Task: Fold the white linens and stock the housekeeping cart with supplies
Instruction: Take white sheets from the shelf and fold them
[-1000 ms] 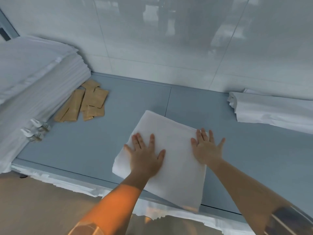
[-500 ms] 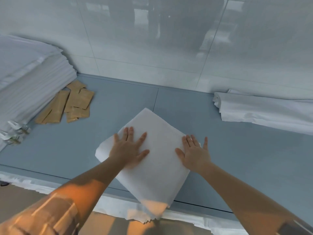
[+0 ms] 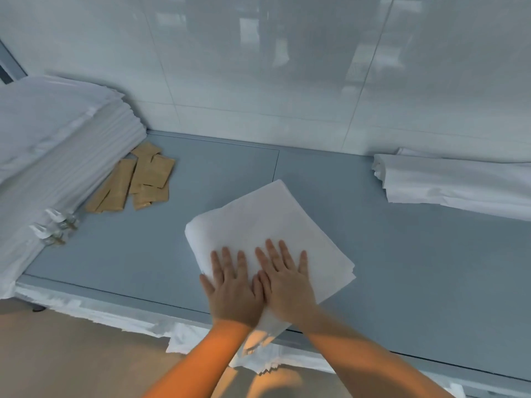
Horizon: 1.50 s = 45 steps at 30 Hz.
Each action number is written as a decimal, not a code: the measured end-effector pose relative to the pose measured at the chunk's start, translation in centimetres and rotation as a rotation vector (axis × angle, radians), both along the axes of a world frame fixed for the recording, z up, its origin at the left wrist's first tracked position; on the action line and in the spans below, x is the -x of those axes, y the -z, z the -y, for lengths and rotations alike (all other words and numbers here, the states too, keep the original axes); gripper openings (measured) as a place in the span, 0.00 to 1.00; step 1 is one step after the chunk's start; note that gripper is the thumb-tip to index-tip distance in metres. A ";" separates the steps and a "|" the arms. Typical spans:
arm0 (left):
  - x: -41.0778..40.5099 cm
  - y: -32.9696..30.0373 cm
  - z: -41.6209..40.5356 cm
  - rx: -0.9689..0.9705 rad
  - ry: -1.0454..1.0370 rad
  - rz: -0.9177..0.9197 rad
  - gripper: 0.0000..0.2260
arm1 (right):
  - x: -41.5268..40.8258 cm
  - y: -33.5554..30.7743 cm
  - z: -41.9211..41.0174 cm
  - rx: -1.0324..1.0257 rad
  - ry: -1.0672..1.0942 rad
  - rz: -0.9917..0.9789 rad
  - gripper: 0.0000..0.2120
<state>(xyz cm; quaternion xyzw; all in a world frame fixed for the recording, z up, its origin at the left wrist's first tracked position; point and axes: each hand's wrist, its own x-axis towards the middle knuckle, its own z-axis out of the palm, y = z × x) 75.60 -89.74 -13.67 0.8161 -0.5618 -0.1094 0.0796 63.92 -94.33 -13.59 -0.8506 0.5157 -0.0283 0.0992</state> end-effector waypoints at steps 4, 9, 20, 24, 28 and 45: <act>-0.4 -0.4 0.6 -0.044 0.136 0.172 0.38 | 1.9 0.8 0.7 0.011 0.138 0.016 0.26; 0.0 -0.7 0.4 -0.091 0.203 0.149 0.39 | 5.0 0.8 3.7 -0.109 0.347 -0.062 0.26; 0.8 -4.0 3.1 0.086 0.360 -0.069 0.22 | 3.0 -2.1 -2.4 -0.263 0.665 0.120 0.25; -6.7 -3.5 7.1 -0.032 0.400 0.249 0.26 | 0.3 -1.6 -4.1 -0.157 0.590 0.032 0.28; -8.8 -1.6 9.1 -0.185 0.408 0.202 0.28 | -0.9 -0.4 -4.2 -0.093 0.571 0.003 0.30; 1.8 -0.7 2.9 -0.097 0.256 0.130 0.33 | 11.7 0.1 -4.9 -0.153 0.606 0.042 0.30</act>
